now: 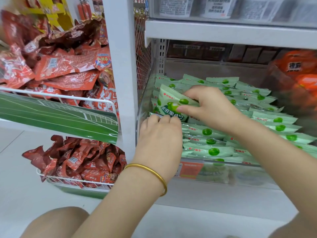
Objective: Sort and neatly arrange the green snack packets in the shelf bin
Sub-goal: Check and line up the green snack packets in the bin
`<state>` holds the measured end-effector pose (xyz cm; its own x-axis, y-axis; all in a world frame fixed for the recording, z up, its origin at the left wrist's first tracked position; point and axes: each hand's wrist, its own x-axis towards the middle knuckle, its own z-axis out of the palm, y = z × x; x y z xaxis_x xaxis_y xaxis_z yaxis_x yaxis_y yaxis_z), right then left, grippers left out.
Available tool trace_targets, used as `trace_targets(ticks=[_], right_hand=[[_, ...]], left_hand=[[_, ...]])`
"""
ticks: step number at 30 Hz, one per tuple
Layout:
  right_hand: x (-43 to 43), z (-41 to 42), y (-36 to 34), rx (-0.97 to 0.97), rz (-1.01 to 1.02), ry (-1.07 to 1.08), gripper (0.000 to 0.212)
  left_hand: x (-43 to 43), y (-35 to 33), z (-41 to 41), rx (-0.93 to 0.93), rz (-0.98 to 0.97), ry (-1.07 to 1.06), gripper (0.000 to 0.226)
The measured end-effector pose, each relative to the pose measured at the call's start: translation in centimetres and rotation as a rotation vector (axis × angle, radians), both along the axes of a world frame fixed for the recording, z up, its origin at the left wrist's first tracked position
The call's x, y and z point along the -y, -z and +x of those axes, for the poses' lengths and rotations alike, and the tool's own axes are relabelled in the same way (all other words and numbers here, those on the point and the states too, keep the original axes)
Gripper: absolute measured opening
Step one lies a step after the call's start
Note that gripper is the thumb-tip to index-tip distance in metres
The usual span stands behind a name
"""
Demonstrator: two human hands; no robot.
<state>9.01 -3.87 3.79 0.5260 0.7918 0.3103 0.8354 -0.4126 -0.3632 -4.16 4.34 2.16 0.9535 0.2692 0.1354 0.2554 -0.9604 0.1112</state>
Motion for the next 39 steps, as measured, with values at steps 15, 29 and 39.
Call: trace_targets(ticks=[15, 29, 39], right_hand=[[-2.3, 0.2, 0.0, 0.193, -0.227, -0.03, 0.028], [-1.9, 0.4, 0.4, 0.222, -0.222, -0.016, 0.035], [-2.2, 1.1, 0.6, 0.307, -0.239, -0.062, 0.03]], left_hand=[[0.0, 1.4, -0.4, 0.217, -0.059, 0.014, 0.029], [0.5, 1.1, -0.7, 0.12, -0.023, -0.013, 0.094], [0.6, 1.4, -0.9, 0.131, -0.033, -0.04, 0.085]])
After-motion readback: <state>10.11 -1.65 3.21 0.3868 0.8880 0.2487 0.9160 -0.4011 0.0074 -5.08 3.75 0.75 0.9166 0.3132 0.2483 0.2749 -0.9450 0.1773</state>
